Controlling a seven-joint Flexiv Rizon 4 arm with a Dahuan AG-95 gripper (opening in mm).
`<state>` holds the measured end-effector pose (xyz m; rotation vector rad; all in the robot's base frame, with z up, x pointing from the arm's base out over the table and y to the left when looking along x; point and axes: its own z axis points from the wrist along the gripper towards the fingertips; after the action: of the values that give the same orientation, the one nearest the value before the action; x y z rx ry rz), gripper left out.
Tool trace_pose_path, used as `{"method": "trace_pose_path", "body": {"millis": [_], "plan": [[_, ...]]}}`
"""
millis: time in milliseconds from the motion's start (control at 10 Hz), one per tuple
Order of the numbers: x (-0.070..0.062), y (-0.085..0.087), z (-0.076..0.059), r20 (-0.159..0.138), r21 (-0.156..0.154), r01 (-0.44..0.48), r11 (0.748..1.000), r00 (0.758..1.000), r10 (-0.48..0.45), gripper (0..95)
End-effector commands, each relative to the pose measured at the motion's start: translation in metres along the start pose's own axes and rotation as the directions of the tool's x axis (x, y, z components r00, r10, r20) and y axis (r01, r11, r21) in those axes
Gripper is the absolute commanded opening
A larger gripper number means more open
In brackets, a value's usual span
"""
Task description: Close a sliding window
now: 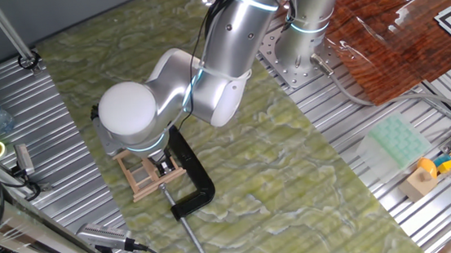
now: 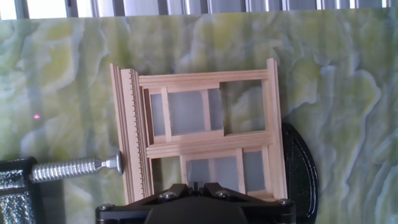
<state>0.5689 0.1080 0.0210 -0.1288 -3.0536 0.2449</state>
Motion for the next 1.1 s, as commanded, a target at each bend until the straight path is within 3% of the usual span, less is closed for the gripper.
{"method": "trace_pose_path", "body": {"millis": [100,1100], "plan": [[0.0002,0.001,0.0001,0.001,0.0,0.0,1.0,1.0,0.0,0.0],[-0.0017,0.0062,-0.0019,-0.001,0.0,-0.009,1.0,1.0,0.009,0.0]]}}
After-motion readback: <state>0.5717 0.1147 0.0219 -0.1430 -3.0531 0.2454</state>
